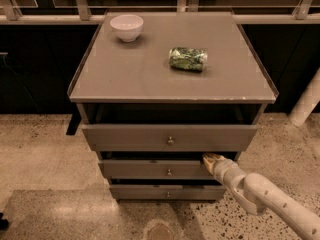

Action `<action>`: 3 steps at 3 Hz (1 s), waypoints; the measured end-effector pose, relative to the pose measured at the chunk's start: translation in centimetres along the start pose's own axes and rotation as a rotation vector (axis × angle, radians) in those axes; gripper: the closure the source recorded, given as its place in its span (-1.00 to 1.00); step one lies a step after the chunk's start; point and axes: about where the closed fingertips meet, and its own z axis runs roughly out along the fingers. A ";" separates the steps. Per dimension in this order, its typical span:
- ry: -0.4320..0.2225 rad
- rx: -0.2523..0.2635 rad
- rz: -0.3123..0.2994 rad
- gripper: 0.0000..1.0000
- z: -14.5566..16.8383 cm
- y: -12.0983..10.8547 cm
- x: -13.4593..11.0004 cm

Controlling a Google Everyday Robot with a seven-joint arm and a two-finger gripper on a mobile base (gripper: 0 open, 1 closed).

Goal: Open middle drawer

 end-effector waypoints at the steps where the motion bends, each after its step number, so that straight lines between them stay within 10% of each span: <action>1: 0.001 0.001 0.000 1.00 -0.1 0.0 -0.3; 3: 0.053 -0.004 0.003 1.00 0.2 -0.3 0.0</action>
Offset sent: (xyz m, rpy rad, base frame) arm 0.0341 -0.0075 -0.0413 -0.1378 0.2030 -0.0304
